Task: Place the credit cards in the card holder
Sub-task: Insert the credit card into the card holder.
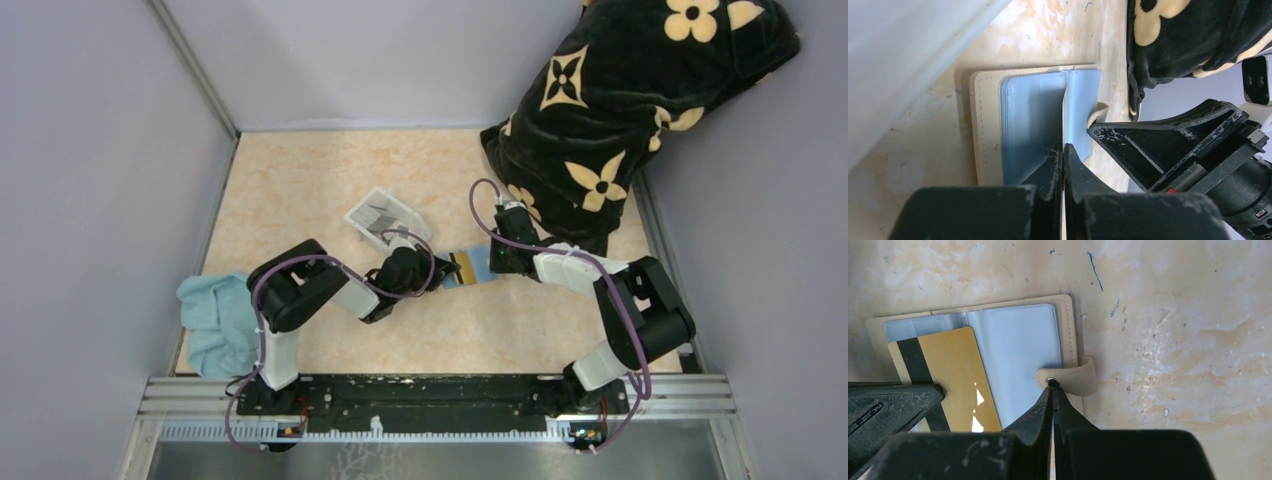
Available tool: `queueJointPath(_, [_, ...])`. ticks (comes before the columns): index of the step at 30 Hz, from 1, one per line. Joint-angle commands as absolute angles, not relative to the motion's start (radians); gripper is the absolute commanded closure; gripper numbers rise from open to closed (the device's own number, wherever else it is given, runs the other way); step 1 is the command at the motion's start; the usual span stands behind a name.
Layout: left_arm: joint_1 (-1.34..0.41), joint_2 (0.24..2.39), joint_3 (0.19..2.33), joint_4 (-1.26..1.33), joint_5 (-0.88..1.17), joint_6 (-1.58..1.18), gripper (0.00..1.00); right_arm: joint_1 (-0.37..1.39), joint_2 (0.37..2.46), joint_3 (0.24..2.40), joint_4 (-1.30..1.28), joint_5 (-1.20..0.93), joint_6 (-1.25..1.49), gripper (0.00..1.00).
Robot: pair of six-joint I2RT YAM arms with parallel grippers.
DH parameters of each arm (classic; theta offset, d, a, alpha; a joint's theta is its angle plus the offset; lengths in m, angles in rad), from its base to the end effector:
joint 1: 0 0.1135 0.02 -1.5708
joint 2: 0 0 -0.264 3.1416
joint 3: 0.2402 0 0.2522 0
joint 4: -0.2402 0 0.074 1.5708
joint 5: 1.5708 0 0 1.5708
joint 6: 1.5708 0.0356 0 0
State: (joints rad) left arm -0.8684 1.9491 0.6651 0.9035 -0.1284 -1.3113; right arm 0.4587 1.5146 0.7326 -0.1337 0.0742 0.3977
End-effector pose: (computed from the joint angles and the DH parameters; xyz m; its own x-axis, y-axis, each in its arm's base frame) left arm 0.2269 -0.2610 0.1003 -0.7190 -0.6342 -0.2842 -0.0574 0.4617 -0.8852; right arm 0.2594 0.1251 0.1602 -0.8109 0.0303 -0.5845 -0.0944 0.9788 0.1818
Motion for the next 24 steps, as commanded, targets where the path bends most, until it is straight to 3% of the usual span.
queueJointPath(1, [-0.884,1.976,0.649,0.998,-0.168,-1.333,1.0,0.435,1.532,0.697,-0.13,0.084,0.399,1.0])
queueJointPath(24, [-0.906,2.075,0.616,1.25,-0.215,-1.313,1.0,0.426,1.552,0.686,-0.115,0.066,0.396,1.0])
